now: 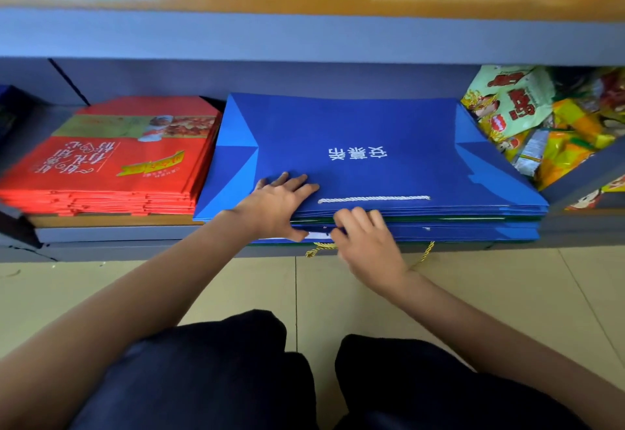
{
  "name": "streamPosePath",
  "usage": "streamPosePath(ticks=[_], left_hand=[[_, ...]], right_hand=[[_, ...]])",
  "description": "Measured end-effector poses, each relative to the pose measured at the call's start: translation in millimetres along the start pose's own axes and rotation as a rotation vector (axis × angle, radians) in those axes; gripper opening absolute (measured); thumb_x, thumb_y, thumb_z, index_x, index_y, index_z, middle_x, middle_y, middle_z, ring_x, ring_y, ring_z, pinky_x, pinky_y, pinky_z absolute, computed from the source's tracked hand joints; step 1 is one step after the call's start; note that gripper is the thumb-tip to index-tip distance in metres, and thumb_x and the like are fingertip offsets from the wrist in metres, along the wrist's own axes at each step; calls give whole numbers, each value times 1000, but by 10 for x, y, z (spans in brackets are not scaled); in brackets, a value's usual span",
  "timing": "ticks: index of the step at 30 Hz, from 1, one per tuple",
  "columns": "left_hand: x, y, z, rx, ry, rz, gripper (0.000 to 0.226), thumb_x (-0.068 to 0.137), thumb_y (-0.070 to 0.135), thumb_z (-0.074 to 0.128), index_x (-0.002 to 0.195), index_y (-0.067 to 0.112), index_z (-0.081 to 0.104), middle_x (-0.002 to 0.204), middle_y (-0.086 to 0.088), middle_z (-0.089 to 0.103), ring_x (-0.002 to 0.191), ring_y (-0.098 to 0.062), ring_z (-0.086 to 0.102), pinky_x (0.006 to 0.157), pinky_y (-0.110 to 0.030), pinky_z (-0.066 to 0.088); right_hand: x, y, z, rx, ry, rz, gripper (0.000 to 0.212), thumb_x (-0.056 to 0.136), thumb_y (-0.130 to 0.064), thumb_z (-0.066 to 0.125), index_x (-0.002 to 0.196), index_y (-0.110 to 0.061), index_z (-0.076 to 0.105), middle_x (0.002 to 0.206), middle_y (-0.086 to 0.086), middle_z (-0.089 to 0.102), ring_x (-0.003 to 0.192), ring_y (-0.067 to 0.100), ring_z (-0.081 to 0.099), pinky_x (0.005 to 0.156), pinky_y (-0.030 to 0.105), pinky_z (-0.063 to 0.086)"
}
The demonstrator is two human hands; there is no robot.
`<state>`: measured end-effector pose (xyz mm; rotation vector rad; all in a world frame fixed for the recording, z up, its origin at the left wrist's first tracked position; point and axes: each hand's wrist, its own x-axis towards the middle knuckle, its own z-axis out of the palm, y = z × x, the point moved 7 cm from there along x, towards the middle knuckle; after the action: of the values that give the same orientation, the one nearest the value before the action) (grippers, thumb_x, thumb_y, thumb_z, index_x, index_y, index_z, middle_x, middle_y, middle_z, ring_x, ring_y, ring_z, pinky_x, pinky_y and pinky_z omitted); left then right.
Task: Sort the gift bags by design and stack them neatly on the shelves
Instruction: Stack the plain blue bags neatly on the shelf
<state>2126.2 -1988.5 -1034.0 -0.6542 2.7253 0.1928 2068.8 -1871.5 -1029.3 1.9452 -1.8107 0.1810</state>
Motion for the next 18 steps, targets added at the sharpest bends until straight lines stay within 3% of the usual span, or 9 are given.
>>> streamPosePath(ticks=[3,5,7,10,13,15,16,18], left_hand=[[-16,75,2,60,11,-1,95,80,52,61,150,20,4,158,-2,-1,145,-30,2,115,-51,11],[-3,239,-11,160,73,77,89,85,49,56,150,20,2,158,-2,-3,145,-27,1,116,-49,8],[36,461,-51,230,149,183,79,90,45,50,150,23,3,158,-1,0,144,-24,4,116,-45,7],[115,590,-86,255,167,215,71,93,45,44,150,24,6,158,0,6,144,-23,10,115,-41,13],[109,537,-174,199,224,222,58,94,41,43,146,23,26,154,-1,25,139,-23,28,111,-40,28],[63,523,-303,131,329,263,48,87,37,41,129,18,54,134,-5,55,118,-26,56,92,-44,49],[55,487,-327,136,382,269,48,84,37,38,120,16,62,123,-5,63,107,-26,64,82,-44,53],[53,422,-399,133,465,256,47,85,37,36,115,15,64,117,-5,66,101,-26,66,79,-45,54]], right_hand=[[-199,416,-210,30,-2,25,16,75,-4,41,62,-8,50,81,4,38,72,22,30,62,30,17],[-370,729,-312,-10,-81,55,12,72,-3,48,62,-8,51,80,3,31,72,21,30,64,29,16],[-523,1064,-412,-15,-128,150,10,70,0,63,66,-8,59,75,3,40,69,23,39,62,31,22],[-606,1453,-588,254,-142,478,13,70,0,75,76,-9,68,57,-6,45,55,12,50,60,33,41],[-636,1600,-642,688,-74,798,13,82,-7,67,75,-18,66,51,-14,57,57,1,57,65,22,47],[-601,1498,-680,872,23,864,25,84,-5,64,73,-27,60,55,-14,63,54,2,61,60,15,49],[-568,1400,-687,899,52,864,29,85,-5,63,73,-31,58,58,-14,64,55,3,62,61,16,50],[-524,1182,-615,940,72,882,30,86,-5,63,73,-32,56,62,-13,65,55,1,63,64,22,51]])
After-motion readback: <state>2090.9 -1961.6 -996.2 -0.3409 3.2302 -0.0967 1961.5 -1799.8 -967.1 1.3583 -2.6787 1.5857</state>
